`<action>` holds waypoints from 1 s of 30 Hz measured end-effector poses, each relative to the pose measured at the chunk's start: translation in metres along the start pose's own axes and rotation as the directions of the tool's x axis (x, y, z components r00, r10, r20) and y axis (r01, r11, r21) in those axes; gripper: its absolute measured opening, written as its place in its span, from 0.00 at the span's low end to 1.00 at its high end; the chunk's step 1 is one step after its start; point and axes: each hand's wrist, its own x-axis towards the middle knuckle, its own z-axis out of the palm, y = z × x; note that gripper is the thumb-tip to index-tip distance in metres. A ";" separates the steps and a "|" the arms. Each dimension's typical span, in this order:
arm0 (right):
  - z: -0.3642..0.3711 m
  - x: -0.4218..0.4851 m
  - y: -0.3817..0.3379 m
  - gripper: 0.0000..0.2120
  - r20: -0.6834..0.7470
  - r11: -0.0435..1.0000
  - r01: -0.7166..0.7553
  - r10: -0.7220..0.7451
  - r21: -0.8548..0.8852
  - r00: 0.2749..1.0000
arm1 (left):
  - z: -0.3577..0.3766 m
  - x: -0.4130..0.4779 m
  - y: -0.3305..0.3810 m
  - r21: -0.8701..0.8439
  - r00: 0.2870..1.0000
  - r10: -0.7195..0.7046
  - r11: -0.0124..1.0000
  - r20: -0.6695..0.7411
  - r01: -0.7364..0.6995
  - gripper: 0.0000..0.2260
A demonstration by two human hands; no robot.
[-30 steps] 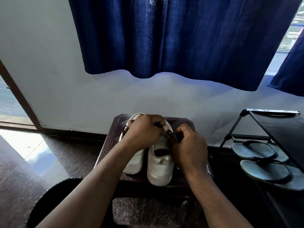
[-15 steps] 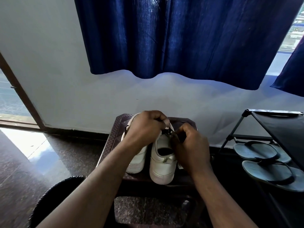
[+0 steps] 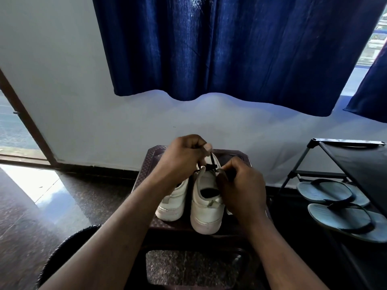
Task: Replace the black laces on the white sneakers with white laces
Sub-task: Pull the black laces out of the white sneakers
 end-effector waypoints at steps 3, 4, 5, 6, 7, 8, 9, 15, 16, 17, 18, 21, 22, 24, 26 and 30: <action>0.002 0.000 -0.001 0.06 0.000 1.000 -0.016 0.016 -0.016 1.000 | -0.007 -0.002 0.002 0.426 0.995 0.096 0.901 -0.006 -0.084 0.11; 0.003 0.001 -0.001 0.06 -0.002 1.000 -0.021 0.021 -0.023 1.000 | -0.007 -0.003 0.002 0.572 0.990 0.142 0.812 -0.002 -0.115 0.11; 0.003 0.001 -0.002 0.06 -0.003 0.999 -0.027 0.027 -0.025 1.000 | -0.007 -0.005 0.002 0.665 0.984 0.180 0.735 -0.003 -0.132 0.11; 0.003 0.000 -0.002 0.07 -0.003 0.999 -0.031 0.031 -0.024 1.000 | -0.006 -0.005 0.001 0.726 0.978 0.209 0.673 -0.005 -0.141 0.12; 0.003 0.000 -0.002 0.07 -0.004 0.999 -0.033 0.033 -0.026 0.999 | -0.005 -0.005 -0.002 0.772 0.971 0.239 0.617 0.002 -0.153 0.12; 0.004 0.000 -0.003 0.06 -0.006 0.999 -0.034 0.034 -0.029 0.999 | -0.004 -0.005 -0.003 0.809 0.963 0.270 0.561 0.023 -0.176 0.11; 0.003 0.000 -0.003 0.06 -0.010 0.999 -0.036 0.036 -0.032 0.999 | -0.002 -0.006 -0.002 0.821 0.954 0.296 0.533 0.044 -0.204 0.11; 0.004 0.001 -0.004 0.05 0.011 0.993 -0.110 0.110 -0.032 0.994 | -0.009 0.000 0.012 -0.113 0.986 -0.034 0.994 -0.162 0.015 0.13; 0.004 0.001 -0.004 0.05 0.009 0.994 -0.108 0.108 -0.029 0.994 | -0.013 0.001 0.010 0.019 0.988 0.016 1.000 -0.155 -0.013 0.12; 0.003 0.001 -0.004 0.06 0.006 0.995 -0.099 0.099 -0.024 0.995 | -0.018 0.002 0.007 0.243 0.988 0.089 0.968 -0.127 -0.056 0.11; 0.003 0.001 -0.004 0.07 0.006 0.996 -0.091 0.091 -0.017 0.996 | -0.021 0.001 0.006 0.468 0.988 0.133 0.880 -0.076 -0.082 0.10; 0.002 0.000 -0.005 0.08 0.015 0.997 -0.082 0.082 0.002 0.997 | -0.022 0.000 0.003 0.747 0.988 0.155 0.656 0.010 -0.110 0.10; 0.002 0.000 -0.005 0.08 0.011 0.997 -0.077 0.077 0.002 0.997 | -0.021 0.000 0.003 0.770 0.986 0.164 0.627 0.015 -0.116 0.10; 0.003 0.000 -0.005 0.08 0.006 0.997 -0.072 0.072 -0.004 0.997 | -0.019 -0.001 0.003 0.762 0.983 0.179 0.631 0.039 -0.144 0.11; 0.003 -0.001 -0.005 0.06 -0.001 0.997 -0.071 0.071 -0.005 0.998 | -0.014 -0.005 0.009 0.474 0.993 0.114 0.874 0.019 -0.109 0.12; 0.006 0.000 -0.004 0.07 -0.019 0.996 -0.088 0.089 0.013 0.996 | -0.012 -0.009 0.023 -0.614 0.999 -0.044 0.788 0.003 0.036 0.12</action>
